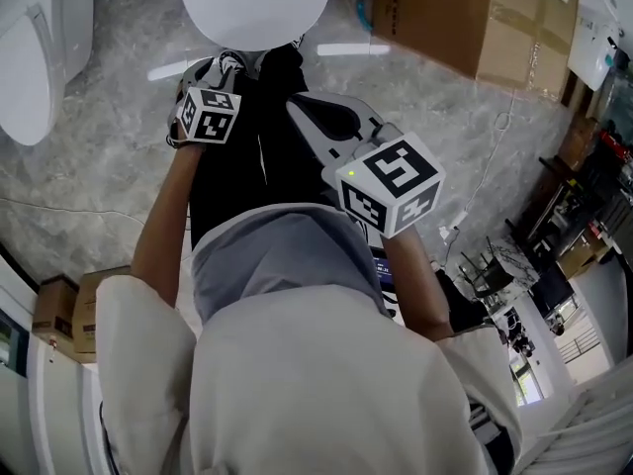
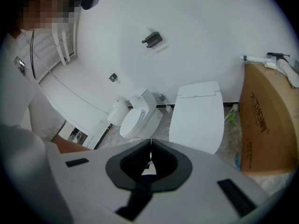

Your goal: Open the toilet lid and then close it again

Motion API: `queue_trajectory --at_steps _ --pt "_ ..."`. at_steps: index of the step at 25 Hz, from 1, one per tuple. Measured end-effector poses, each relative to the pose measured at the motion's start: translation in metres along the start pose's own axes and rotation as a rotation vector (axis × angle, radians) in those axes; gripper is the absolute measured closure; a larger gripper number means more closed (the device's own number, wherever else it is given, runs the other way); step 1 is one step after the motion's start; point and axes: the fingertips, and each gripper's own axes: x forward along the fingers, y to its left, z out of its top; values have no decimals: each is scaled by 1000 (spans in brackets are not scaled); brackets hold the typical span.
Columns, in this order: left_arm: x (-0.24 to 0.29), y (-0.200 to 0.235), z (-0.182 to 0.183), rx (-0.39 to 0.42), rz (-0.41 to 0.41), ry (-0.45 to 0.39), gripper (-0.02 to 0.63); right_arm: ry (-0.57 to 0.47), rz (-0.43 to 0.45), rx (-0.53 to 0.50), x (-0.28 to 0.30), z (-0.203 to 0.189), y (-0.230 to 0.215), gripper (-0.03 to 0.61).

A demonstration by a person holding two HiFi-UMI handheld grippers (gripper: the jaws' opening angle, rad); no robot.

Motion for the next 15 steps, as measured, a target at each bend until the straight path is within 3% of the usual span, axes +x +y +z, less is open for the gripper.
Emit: queue_trajectory --at_steps 8,15 --pt "-75 8 66 -154 -47 -235 526 -84 -16 -34 -21 23 15 566" --pt "-140 19 108 -192 -27 -362 554 -176 -38 -73 -45 52 34 568"
